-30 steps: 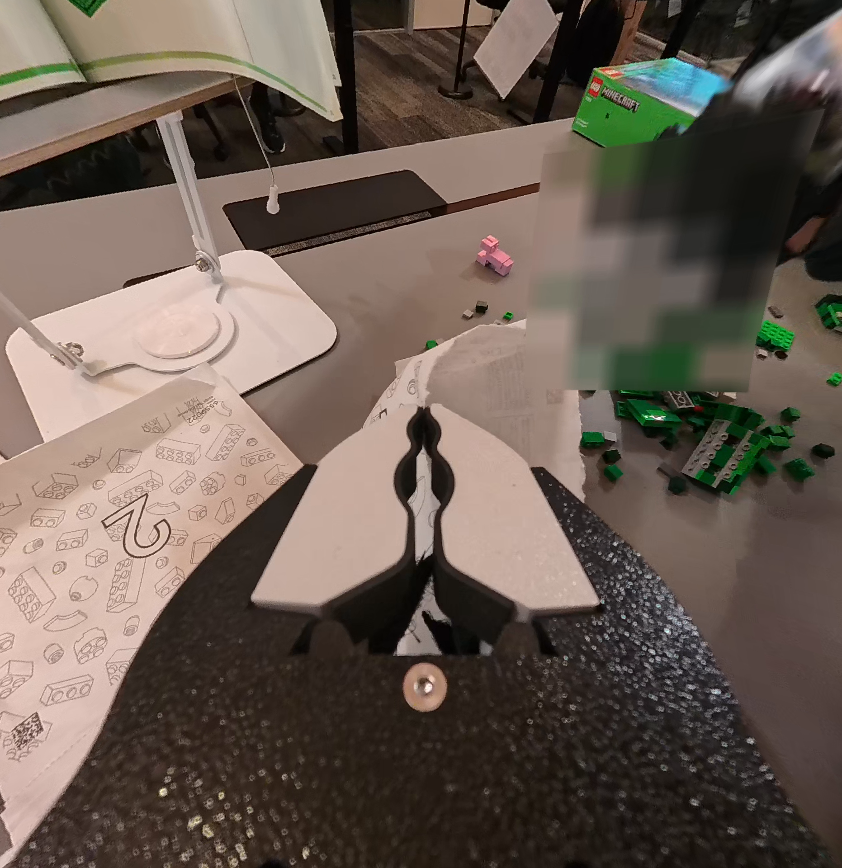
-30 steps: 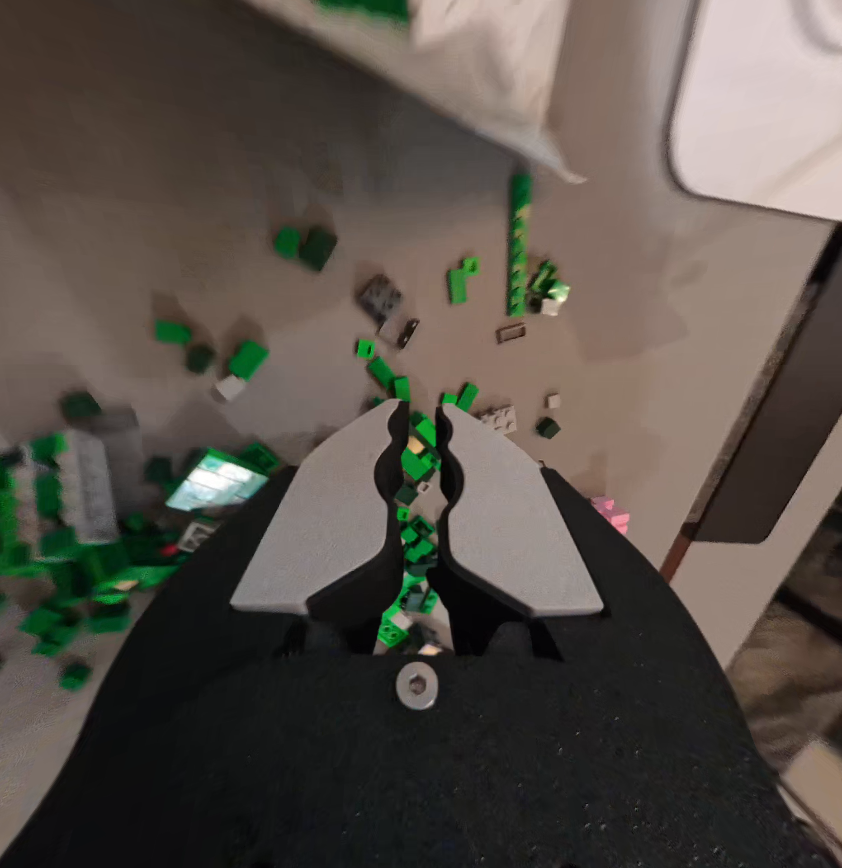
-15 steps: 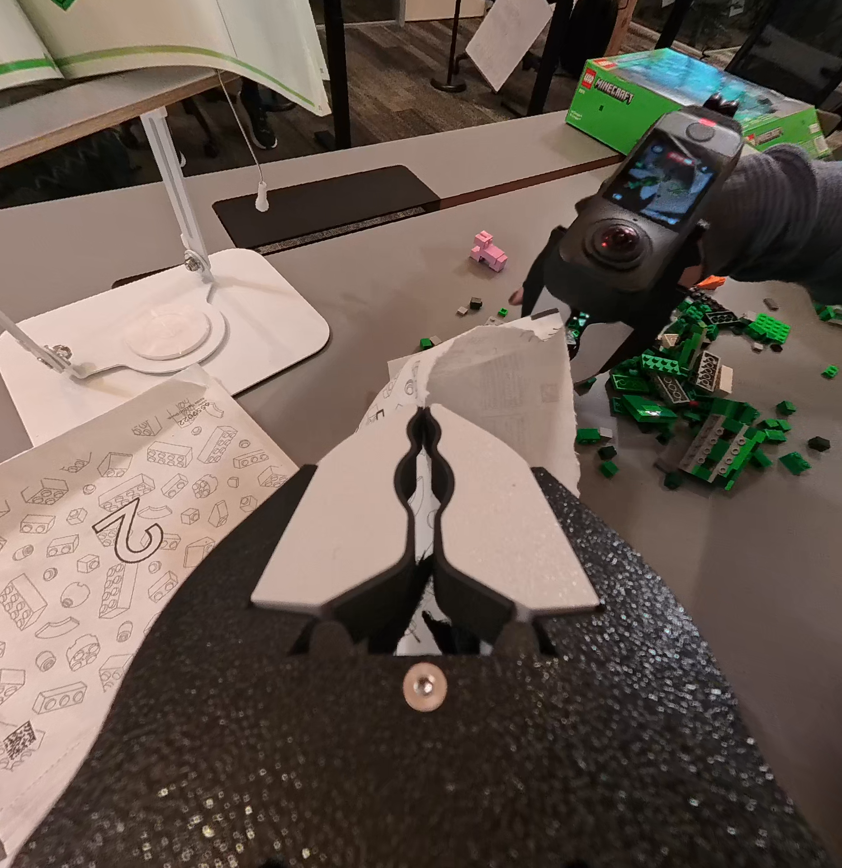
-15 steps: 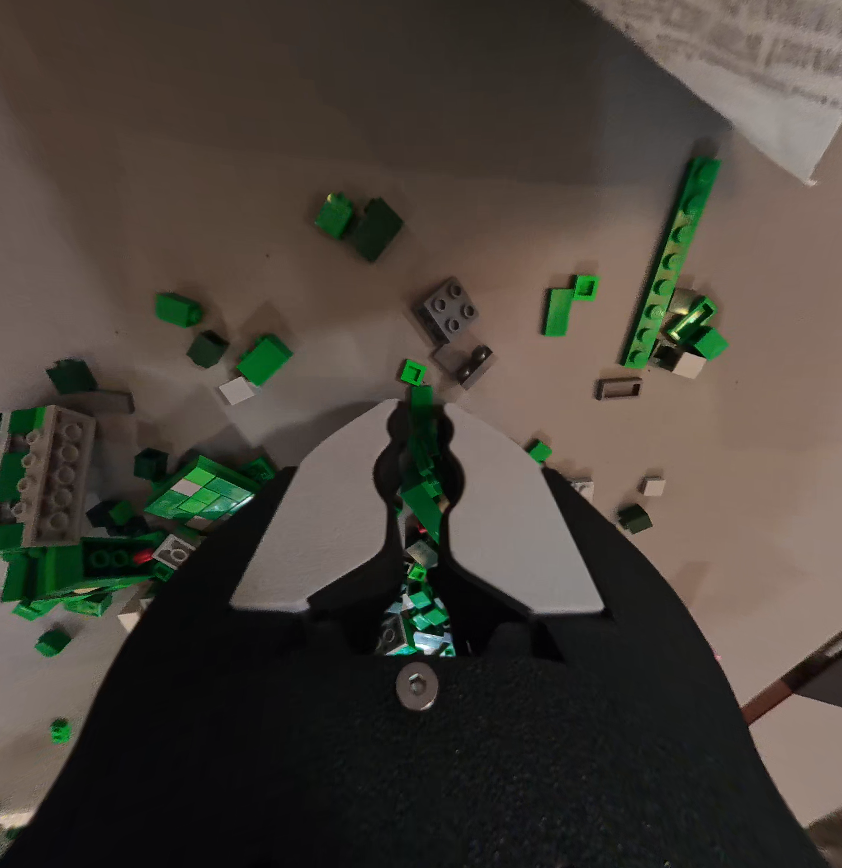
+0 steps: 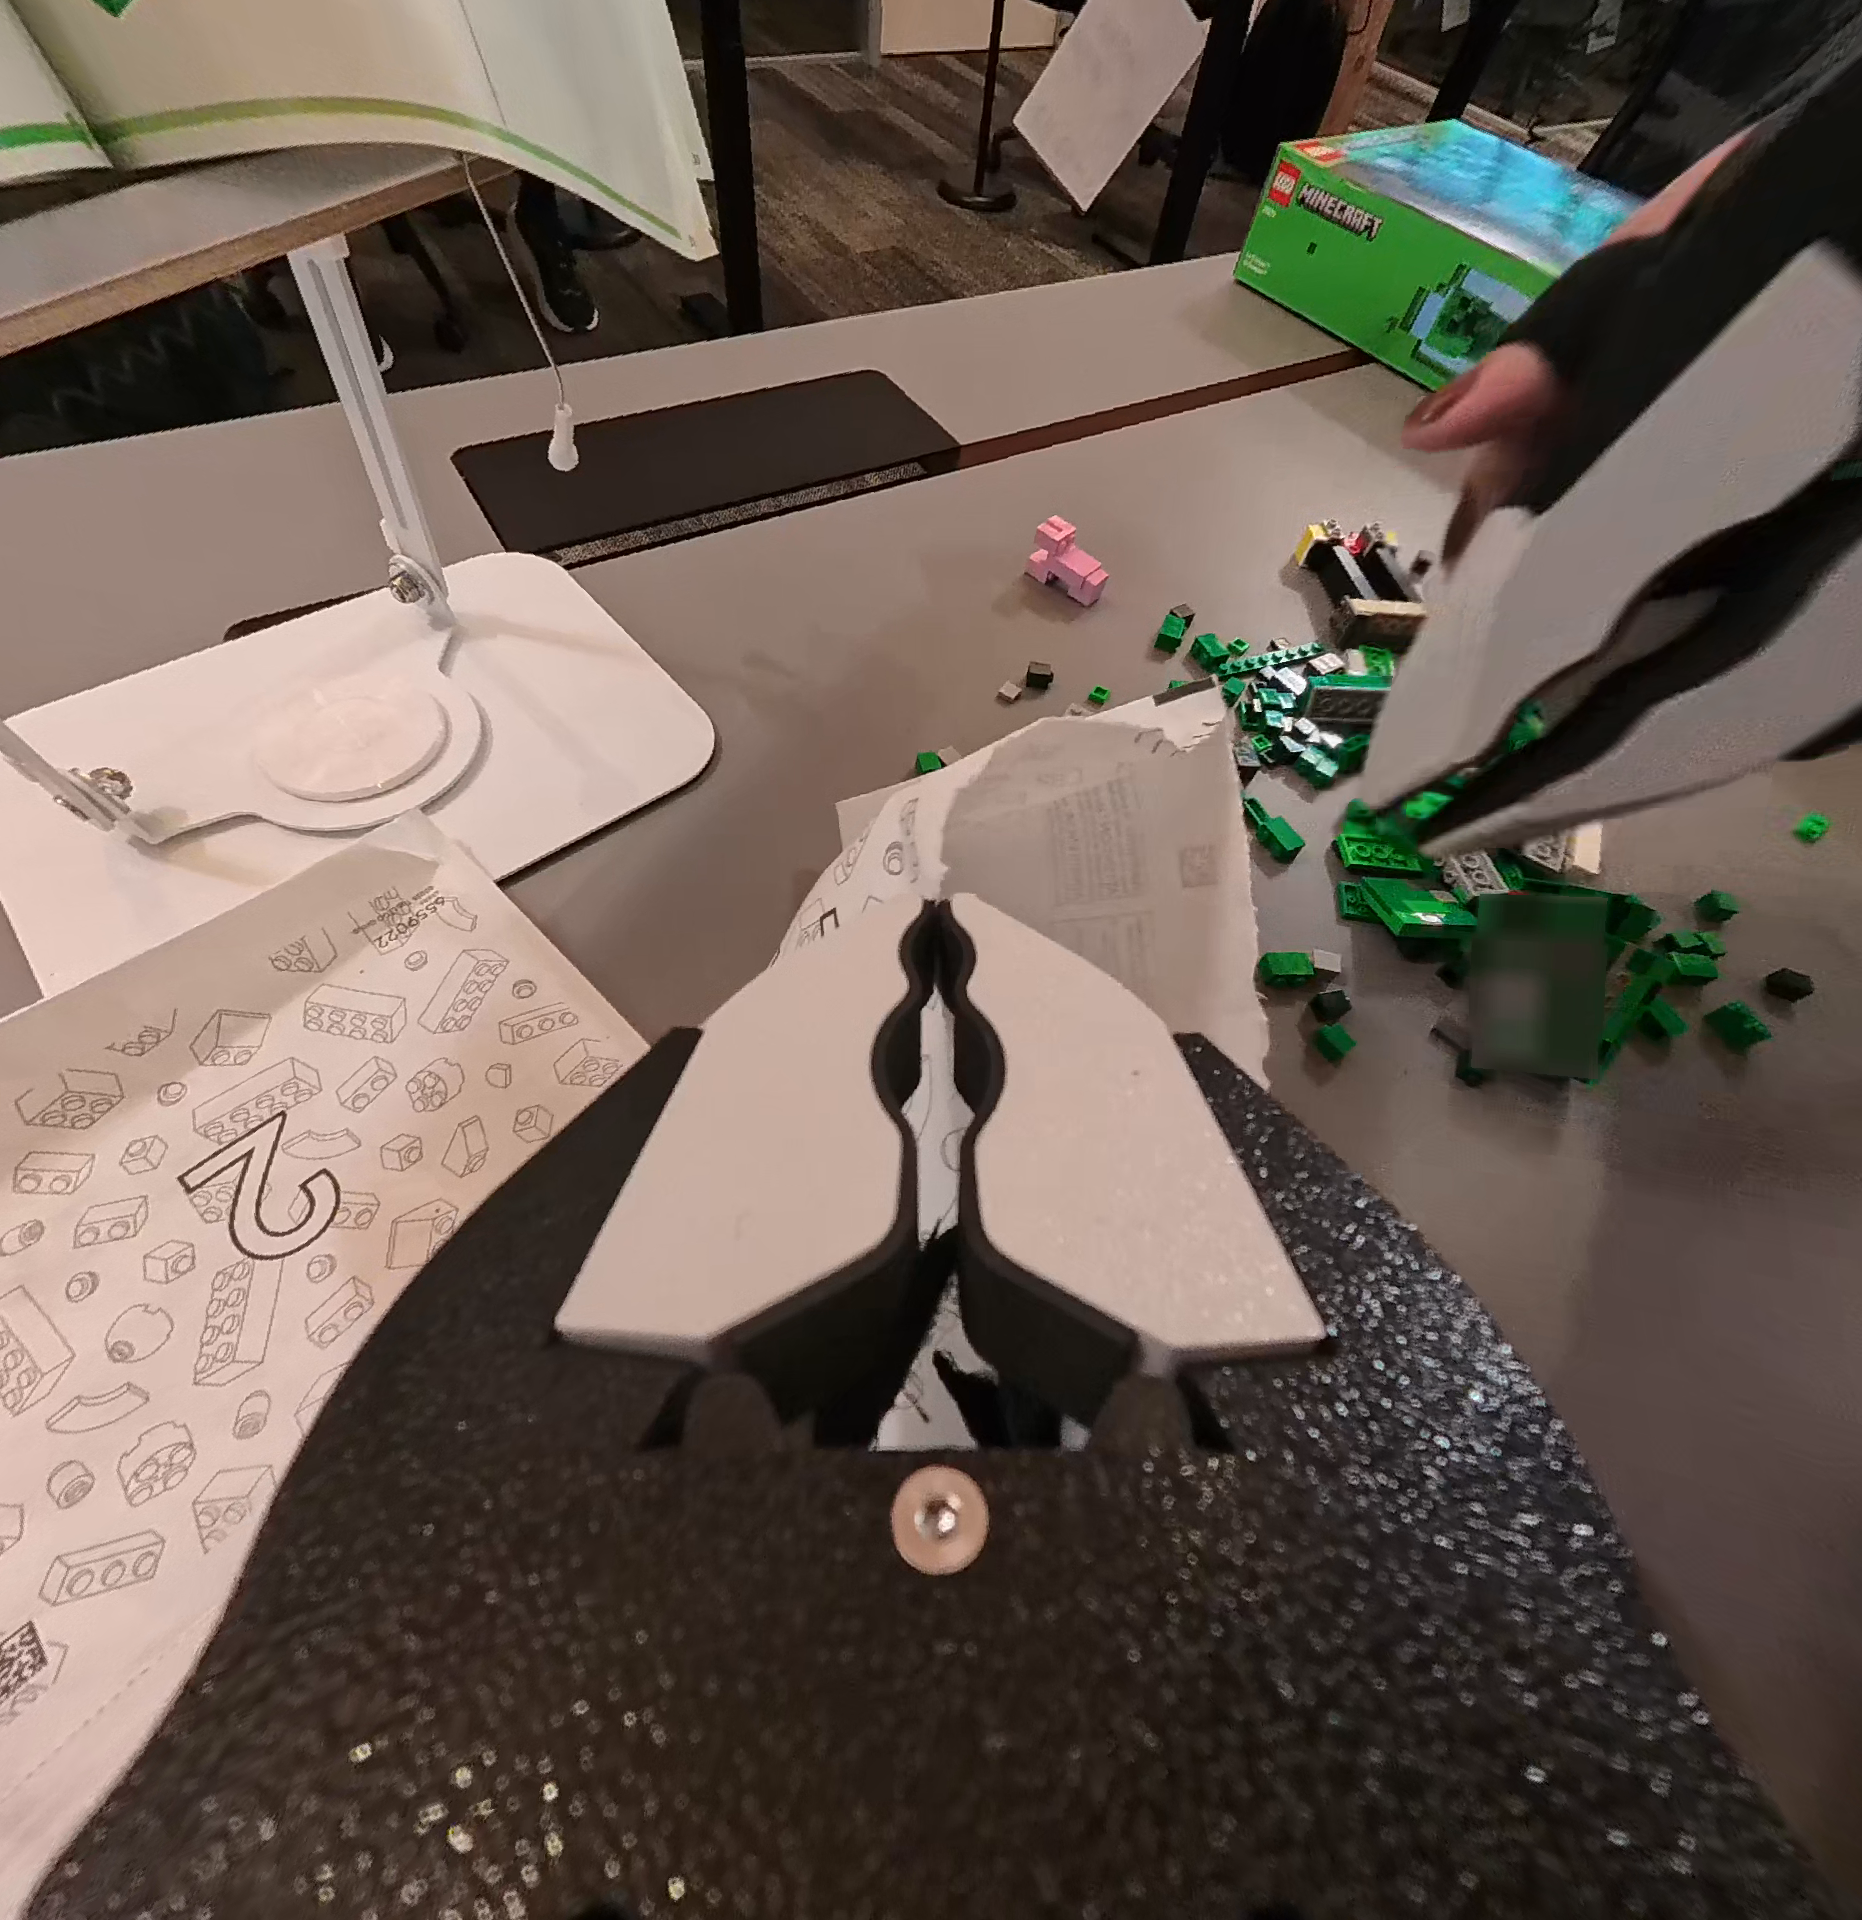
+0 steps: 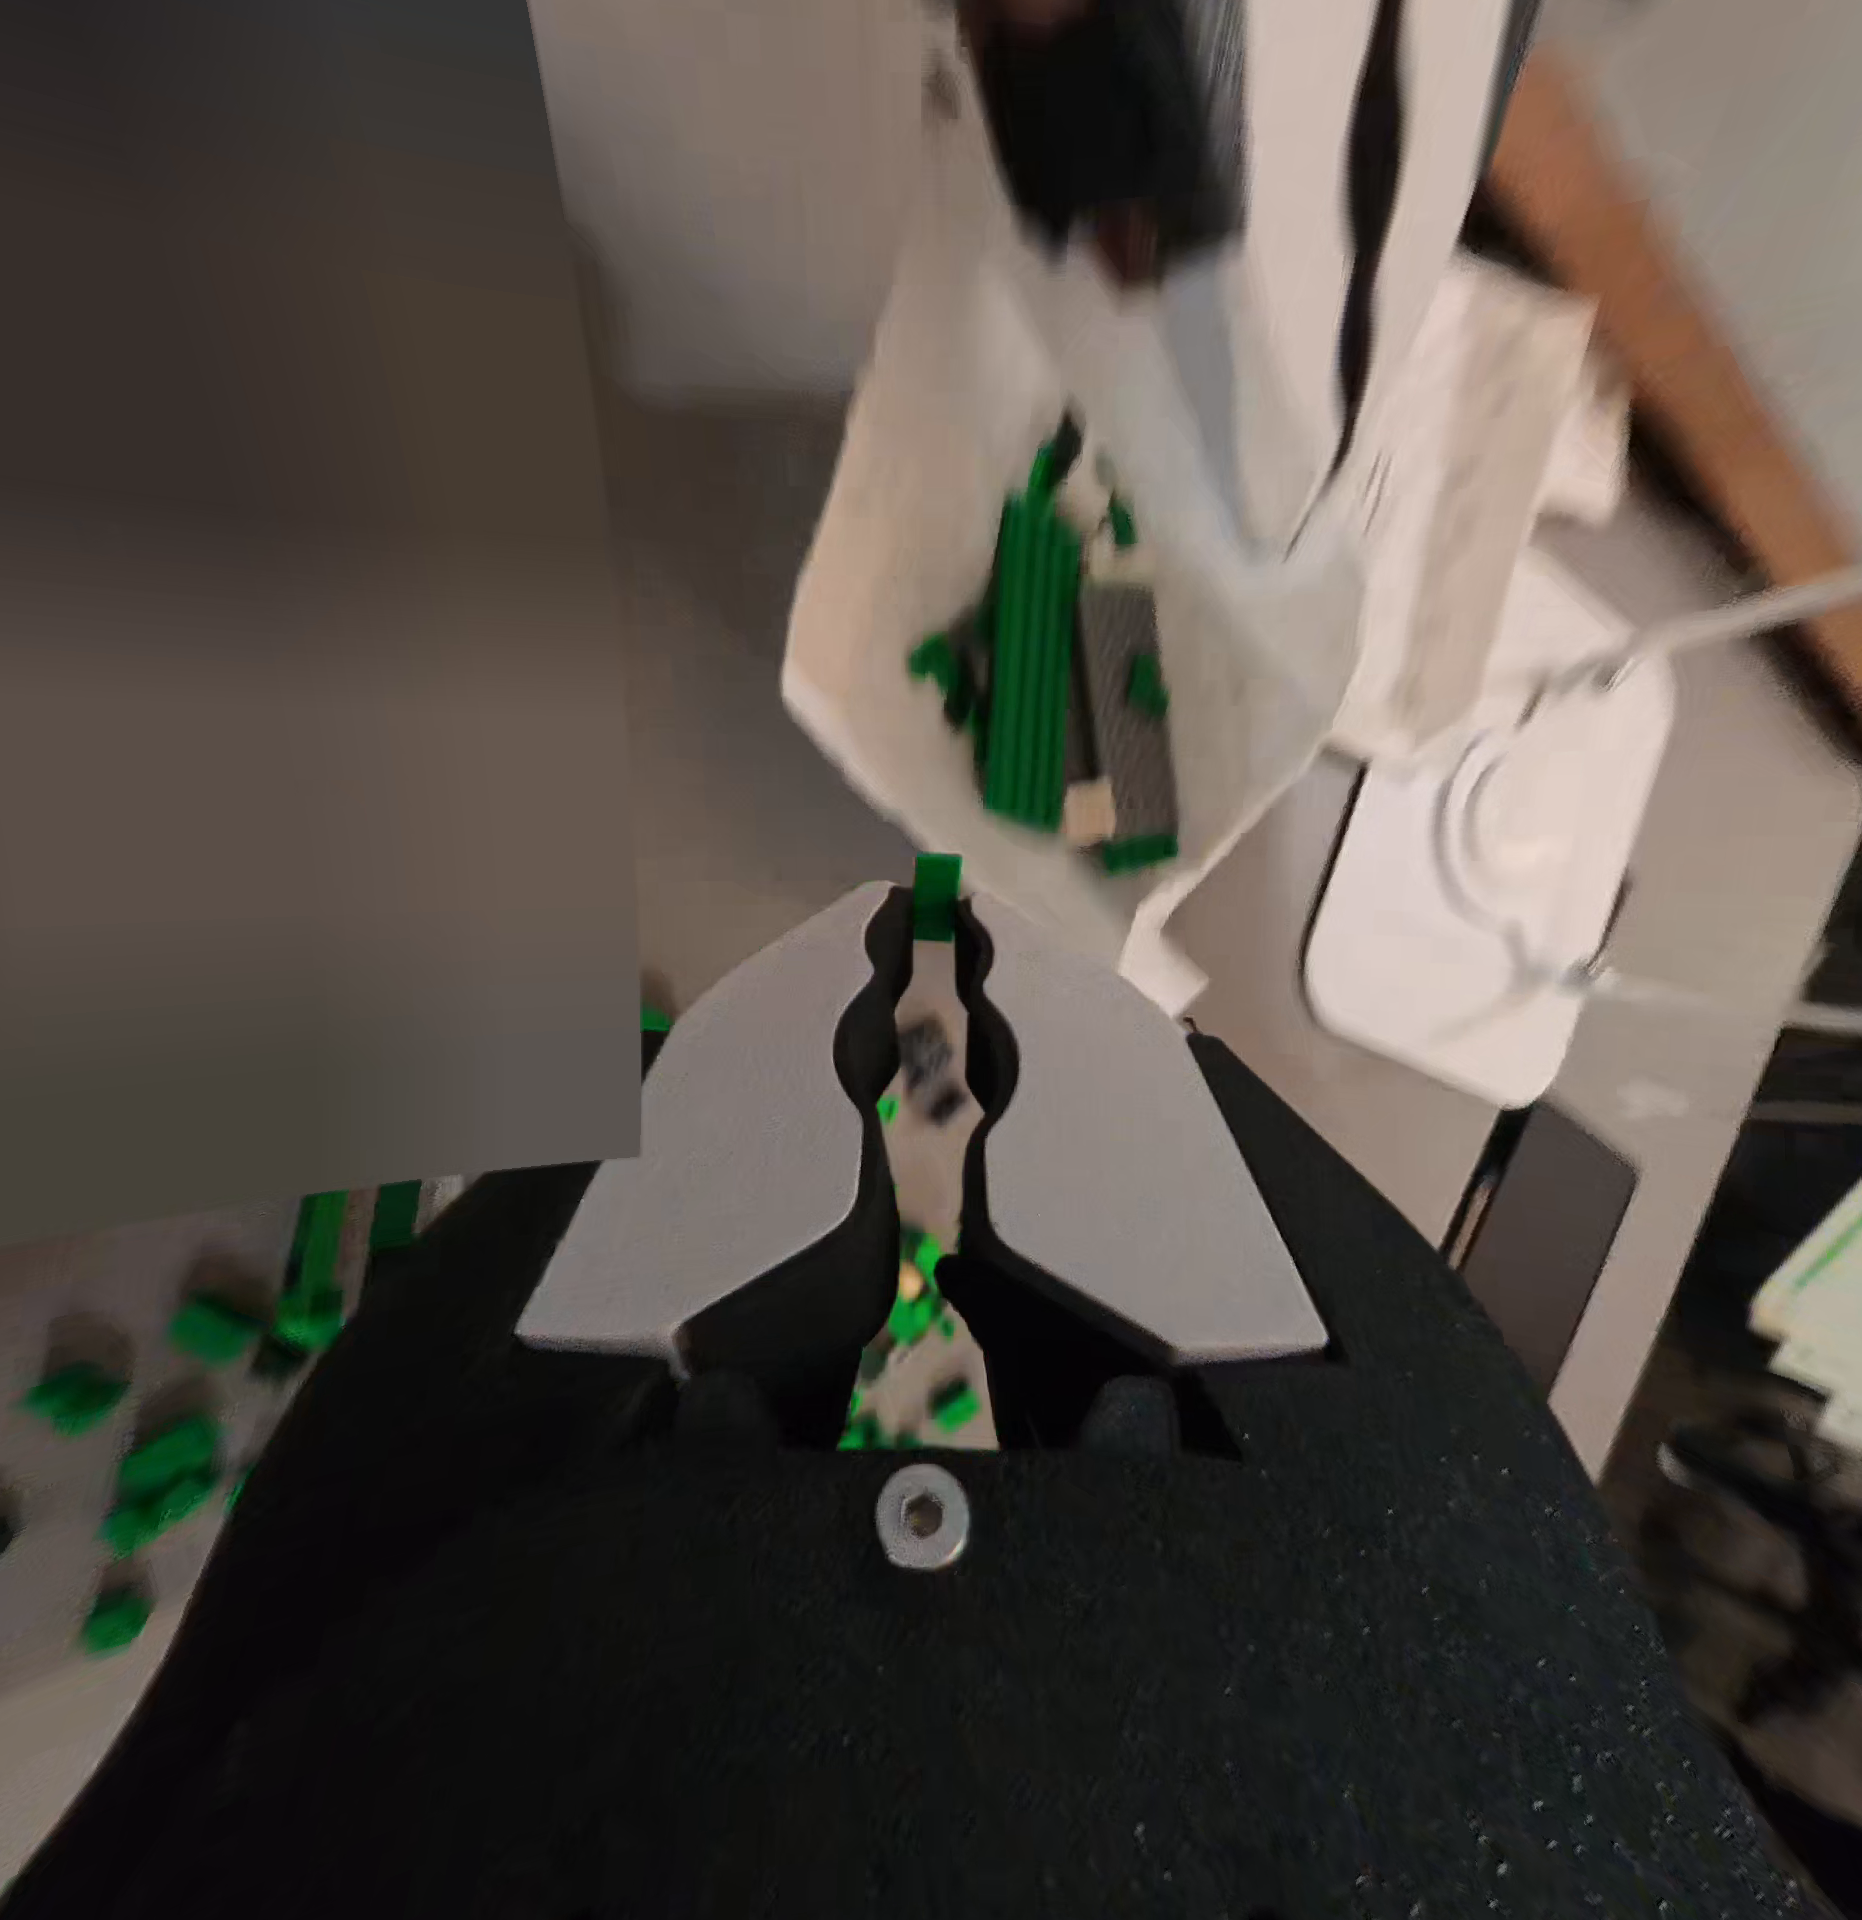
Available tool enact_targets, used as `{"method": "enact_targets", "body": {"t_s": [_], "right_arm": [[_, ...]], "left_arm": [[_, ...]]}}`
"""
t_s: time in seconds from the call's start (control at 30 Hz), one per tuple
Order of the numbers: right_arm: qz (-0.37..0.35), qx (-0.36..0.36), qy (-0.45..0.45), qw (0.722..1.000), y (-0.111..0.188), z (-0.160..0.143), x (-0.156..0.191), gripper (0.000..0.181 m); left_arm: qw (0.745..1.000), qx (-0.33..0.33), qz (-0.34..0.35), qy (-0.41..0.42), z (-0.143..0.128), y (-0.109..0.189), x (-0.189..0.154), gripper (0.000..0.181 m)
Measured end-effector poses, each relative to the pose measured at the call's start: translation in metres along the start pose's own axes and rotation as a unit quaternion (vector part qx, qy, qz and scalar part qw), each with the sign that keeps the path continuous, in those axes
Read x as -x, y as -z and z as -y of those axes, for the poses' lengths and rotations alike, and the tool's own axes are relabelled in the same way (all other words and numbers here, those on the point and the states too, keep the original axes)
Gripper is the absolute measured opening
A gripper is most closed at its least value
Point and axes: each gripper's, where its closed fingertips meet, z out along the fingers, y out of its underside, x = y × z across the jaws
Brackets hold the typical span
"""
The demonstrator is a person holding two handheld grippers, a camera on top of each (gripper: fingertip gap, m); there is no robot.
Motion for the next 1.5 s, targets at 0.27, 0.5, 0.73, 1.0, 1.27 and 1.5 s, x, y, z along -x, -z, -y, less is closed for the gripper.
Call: {"method": "enact_targets", "body": {"t_s": [0.27, 0.5, 0.73, 1.0, 1.27, 1.5], "right_arm": [[-0.024, -0.031, 0.042, 0.998, -0.032, 0.044, -0.008, 0.024], [-0.042, -0.059, -0.084, 0.994, -0.003, -0.001, -0.021, 0.022], [0.050, 0.030, -0.189, 0.980, -0.073, -0.094, -0.027, 0.021], [0.081, 0.098, -0.182, 0.975, -0.097, -0.120, -0.033, 0.004], [0.031, 0.051, -0.163, 0.985, -0.063, -0.101, -0.032, 0.000], [0.005, 0.069, -0.190, 0.979, -0.068, -0.093, -0.037, 0.014]], "left_arm": [[1.000, 0.002, 0.014, -0.005, 0.000, 0.000, 0.002, 0.000], [1.000, -0.005, 0.029, 0.009, -0.001, 0.006, 0.014, 0.000], [0.999, -0.005, 0.037, 0.013, -0.002, 0.009, 0.020, 0.000], [0.999, 0.000, 0.037, 0.007, -0.002, 0.009, 0.017, 0.000], [0.999, -0.005, 0.042, 0.020, -0.002, 0.010, 0.020, 0.000], [0.999, -0.001, 0.040, 0.015, -0.002, 0.008, 0.017, 0.000]]}}
